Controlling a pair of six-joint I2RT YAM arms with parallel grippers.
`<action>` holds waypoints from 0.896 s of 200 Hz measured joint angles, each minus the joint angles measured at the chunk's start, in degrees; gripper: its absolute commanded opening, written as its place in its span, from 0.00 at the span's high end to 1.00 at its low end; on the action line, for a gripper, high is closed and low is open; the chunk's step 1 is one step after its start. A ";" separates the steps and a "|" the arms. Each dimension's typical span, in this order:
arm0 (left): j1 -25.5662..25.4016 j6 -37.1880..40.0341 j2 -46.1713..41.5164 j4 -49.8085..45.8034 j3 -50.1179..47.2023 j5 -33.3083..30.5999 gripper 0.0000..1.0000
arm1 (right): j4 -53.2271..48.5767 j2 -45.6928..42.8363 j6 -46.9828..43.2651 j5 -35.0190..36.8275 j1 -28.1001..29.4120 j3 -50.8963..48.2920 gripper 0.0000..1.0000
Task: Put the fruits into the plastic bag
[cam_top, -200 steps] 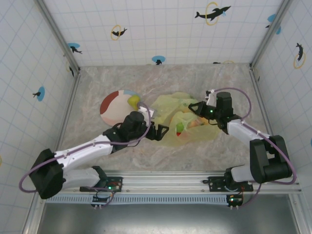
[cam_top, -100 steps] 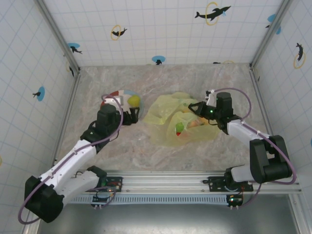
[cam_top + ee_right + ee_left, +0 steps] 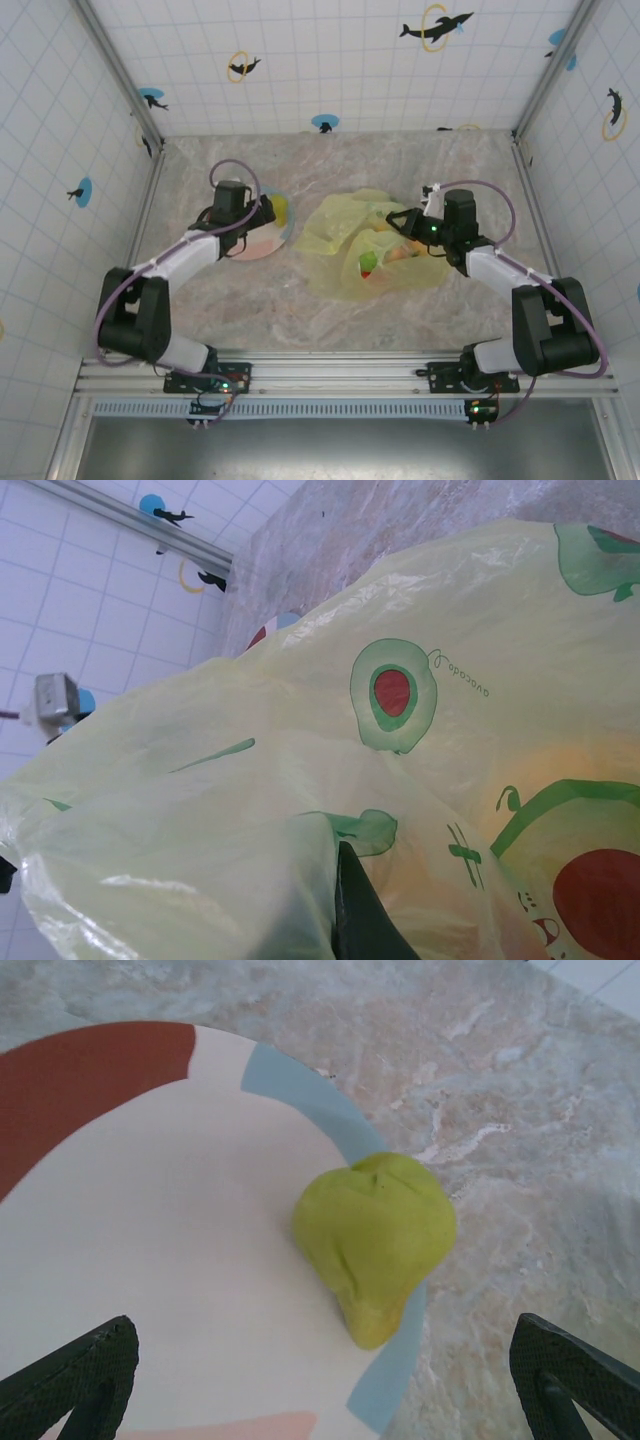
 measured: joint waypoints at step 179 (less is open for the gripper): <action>0.26 -2.43 24.87 2.71 15.58 6.56 0.09 | 1.33 0.00 0.24 -1.42 -2.32 -1.25 1.00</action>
